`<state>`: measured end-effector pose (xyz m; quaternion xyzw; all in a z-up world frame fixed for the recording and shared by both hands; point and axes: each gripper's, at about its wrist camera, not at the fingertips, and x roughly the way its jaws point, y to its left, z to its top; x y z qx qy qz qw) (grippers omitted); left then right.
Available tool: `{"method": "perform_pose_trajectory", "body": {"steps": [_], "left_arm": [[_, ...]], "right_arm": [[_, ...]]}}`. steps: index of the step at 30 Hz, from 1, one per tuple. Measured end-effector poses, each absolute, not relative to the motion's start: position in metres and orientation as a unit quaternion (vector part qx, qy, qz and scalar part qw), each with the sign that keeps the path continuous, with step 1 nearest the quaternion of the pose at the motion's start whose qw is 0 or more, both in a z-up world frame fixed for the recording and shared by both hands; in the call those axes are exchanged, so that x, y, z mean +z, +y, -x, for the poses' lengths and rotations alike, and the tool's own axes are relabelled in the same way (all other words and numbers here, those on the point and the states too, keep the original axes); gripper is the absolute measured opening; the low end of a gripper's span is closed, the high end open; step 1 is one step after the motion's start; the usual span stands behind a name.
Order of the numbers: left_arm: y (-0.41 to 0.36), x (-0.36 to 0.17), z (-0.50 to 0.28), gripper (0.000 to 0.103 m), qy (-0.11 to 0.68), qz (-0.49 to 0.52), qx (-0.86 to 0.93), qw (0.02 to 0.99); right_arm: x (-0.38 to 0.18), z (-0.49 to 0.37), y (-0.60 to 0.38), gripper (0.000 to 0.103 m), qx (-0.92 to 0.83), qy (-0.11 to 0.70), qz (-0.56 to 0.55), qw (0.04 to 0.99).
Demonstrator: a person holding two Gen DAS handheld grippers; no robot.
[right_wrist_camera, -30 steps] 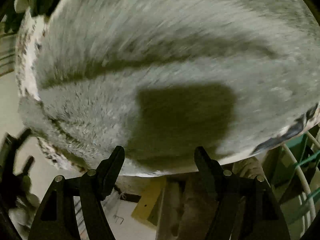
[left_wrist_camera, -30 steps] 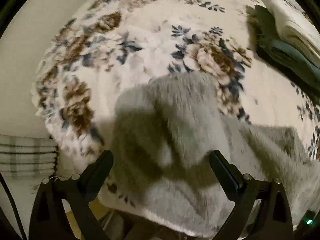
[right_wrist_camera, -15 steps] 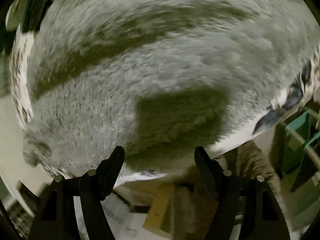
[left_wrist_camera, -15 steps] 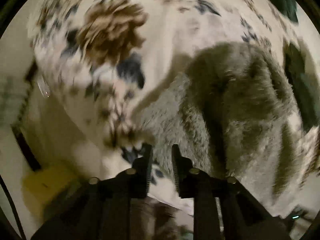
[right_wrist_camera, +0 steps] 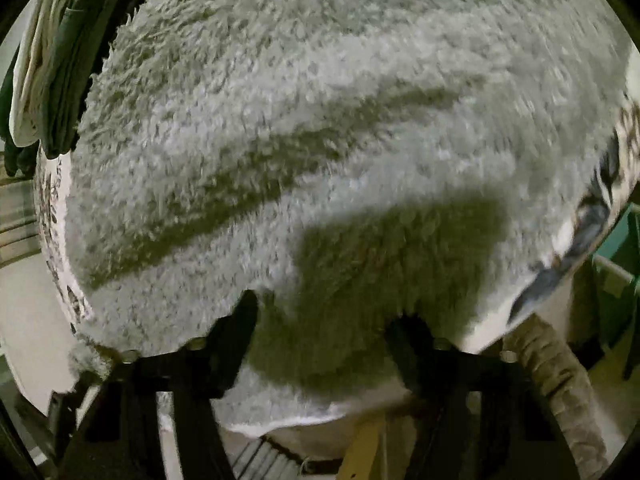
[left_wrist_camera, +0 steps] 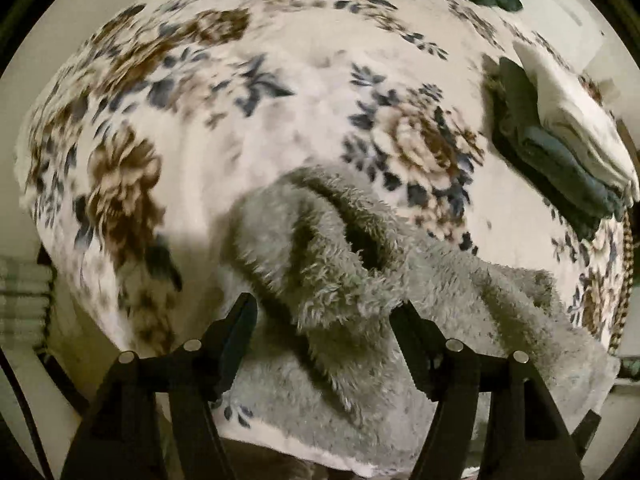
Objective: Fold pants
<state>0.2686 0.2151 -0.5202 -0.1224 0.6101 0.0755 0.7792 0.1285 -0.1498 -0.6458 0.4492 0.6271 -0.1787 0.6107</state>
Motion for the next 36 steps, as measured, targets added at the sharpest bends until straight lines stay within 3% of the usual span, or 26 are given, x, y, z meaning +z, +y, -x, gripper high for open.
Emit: {"method": "perform_pose_trajectory", "body": {"steps": [4,8,9,10,11,19,25,29,32,33,34,35,36], "left_arm": [[0.199,-0.527,-0.286,0.067,0.613,0.106,0.081,0.778],[0.195,-0.539,-0.298,0.065,0.619,0.104,0.082,0.774],[0.197,-0.542,-0.301,0.059,0.619,0.108,0.076,0.775],[0.201,-0.543,-0.302,0.024,0.613,0.118,0.069,0.778],[0.204,-0.542,-0.302,0.011,0.608,0.127,0.065,0.781],[0.257,-0.502,-0.249,0.010,0.561,0.179,0.082,0.804],[0.285,-0.530,-0.207,0.010,0.599,0.206,0.115,0.765],[0.289,-0.585,-0.202,0.024,0.666,0.192,0.122,0.710],[0.286,-0.584,-0.197,0.037,0.676,0.176,0.124,0.705],[0.284,-0.574,-0.194,0.043,0.671,0.164,0.126,0.712],[0.283,-0.567,-0.191,0.058,0.666,0.153,0.129,0.718],[0.283,-0.556,-0.187,0.076,0.659,0.133,0.140,0.727],[0.282,-0.548,-0.185,0.082,0.654,0.120,0.149,0.732]], "right_arm": [[-0.645,-0.141,-0.161,0.024,-0.185,0.625,-0.429,0.626],[-0.634,-0.155,-0.162,0.011,-0.189,0.624,-0.407,0.640],[-0.630,-0.157,-0.160,0.009,-0.191,0.623,-0.403,0.643],[-0.625,-0.159,-0.157,0.008,-0.193,0.620,-0.400,0.646],[-0.616,-0.154,-0.158,0.007,-0.191,0.616,-0.396,0.653],[-0.557,-0.151,-0.135,0.007,-0.158,0.611,-0.344,0.695],[-0.539,-0.116,-0.152,0.007,-0.138,0.626,-0.337,0.689],[-0.577,-0.099,-0.141,0.008,-0.132,0.660,-0.314,0.669],[-0.619,-0.106,-0.140,0.016,-0.126,0.740,-0.297,0.591],[-0.621,-0.107,-0.141,0.024,-0.120,0.748,-0.303,0.578],[-0.614,-0.109,-0.142,0.037,-0.112,0.750,-0.305,0.576],[-0.601,-0.111,-0.143,0.043,-0.101,0.746,-0.298,0.587],[-0.588,-0.115,-0.142,0.052,-0.093,0.742,-0.291,0.597]]}}
